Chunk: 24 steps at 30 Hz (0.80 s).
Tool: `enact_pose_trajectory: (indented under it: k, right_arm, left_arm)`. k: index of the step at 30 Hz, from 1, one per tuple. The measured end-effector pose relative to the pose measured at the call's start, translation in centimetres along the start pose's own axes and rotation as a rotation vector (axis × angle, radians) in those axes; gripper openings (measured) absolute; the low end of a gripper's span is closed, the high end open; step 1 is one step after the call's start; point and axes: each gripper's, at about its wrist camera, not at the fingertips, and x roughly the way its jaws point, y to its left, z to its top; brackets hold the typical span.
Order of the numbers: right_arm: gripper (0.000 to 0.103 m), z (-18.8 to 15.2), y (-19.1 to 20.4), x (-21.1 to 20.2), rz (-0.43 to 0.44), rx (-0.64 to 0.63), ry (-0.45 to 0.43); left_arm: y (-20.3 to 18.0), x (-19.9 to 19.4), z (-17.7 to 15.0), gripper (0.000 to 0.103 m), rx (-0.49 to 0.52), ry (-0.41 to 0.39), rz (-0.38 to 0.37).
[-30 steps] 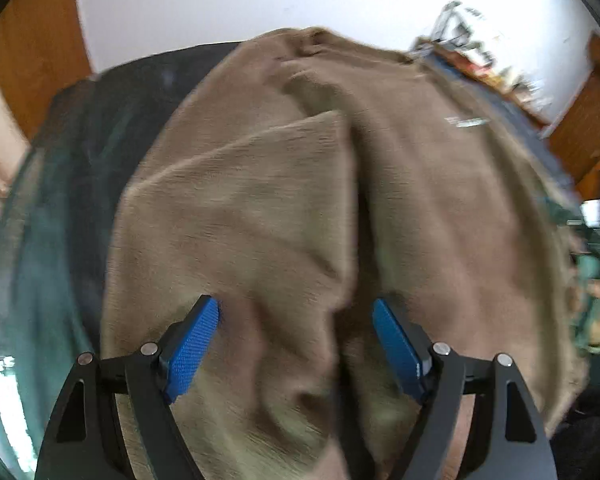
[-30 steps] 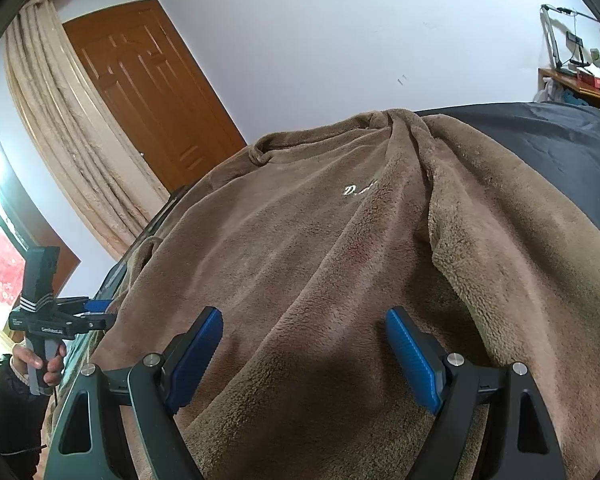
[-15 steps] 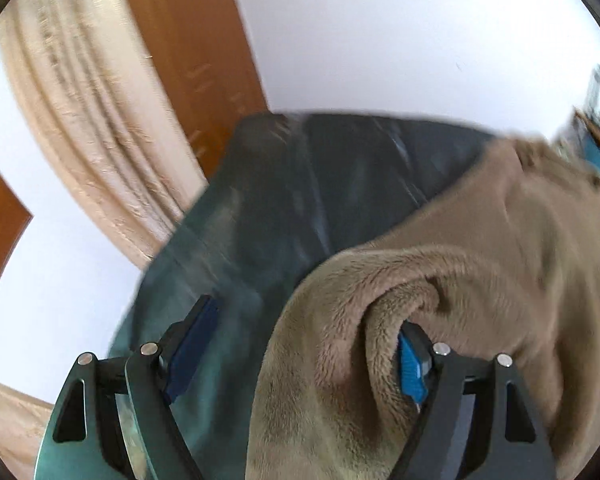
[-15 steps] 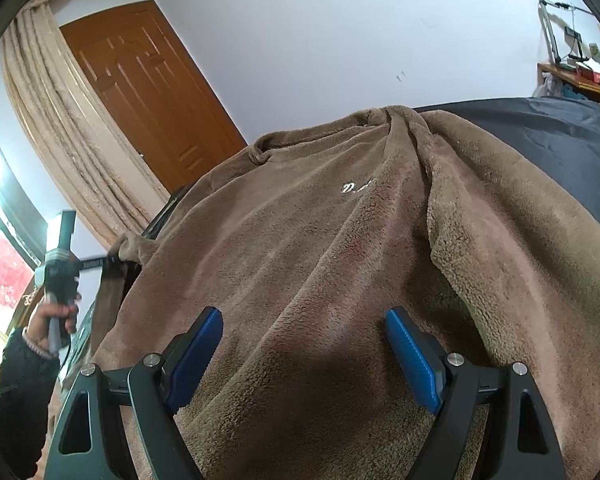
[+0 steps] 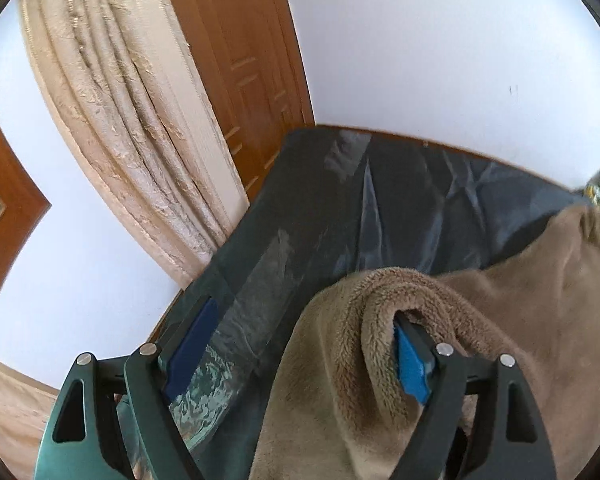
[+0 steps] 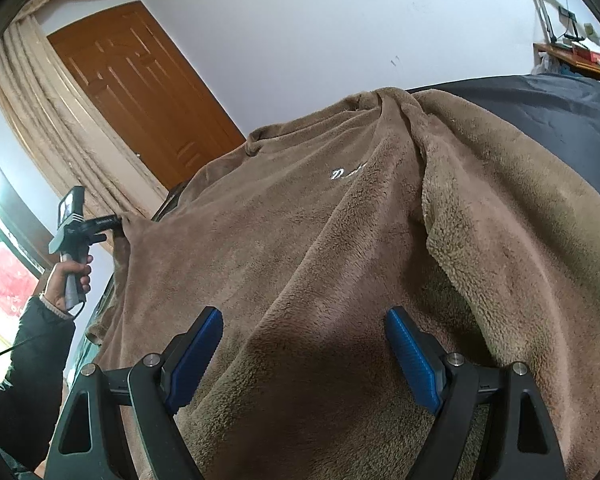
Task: Fold clothes
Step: 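Smooth the blanket surface with the left gripper while the right gripper hovers above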
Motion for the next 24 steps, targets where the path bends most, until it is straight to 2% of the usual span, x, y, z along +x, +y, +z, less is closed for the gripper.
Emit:
enact_pose_trajectory:
  k: [3,7,10,14,19,24]
  right_arm:
    - [0.085,0.0,0.1,0.0,-0.001,-0.001,0.001]
    - [0.085,0.2,-0.1,-0.1,-0.001,-0.002,0.002]
    - [0.085,0.2,-0.1,0.0,0.0,-0.002,0.001]
    - [0.085,0.3,0.0,0.2,0.0,-0.002,0.0]
    - [0.085,0.4,-0.1,0.2,0.0,-0.003,-0.003]
    - [0.085,0.3,-0.2,-0.2,0.005,0.001,-0.021]
  left_arm:
    - [1.3,0.9,-1.1,0.089,-0.045,0.04,-0.051]
    - [3.7,1.5,-2.8,0.09,-0.114,0.117,-0.182]
    - [5.0,-0.4,-4.5,0.09,-0.137,0.102,-0.238]
    - [7.1,-3.4,-6.7,0.092,-0.185,0.066,-0.281]
    - [9.6,-4.2,-9.6,0.094,-0.258,0.101,-0.291]
    - [9.3,-6.0,-12.2,0.094,-0.302,0.094,-0.311]
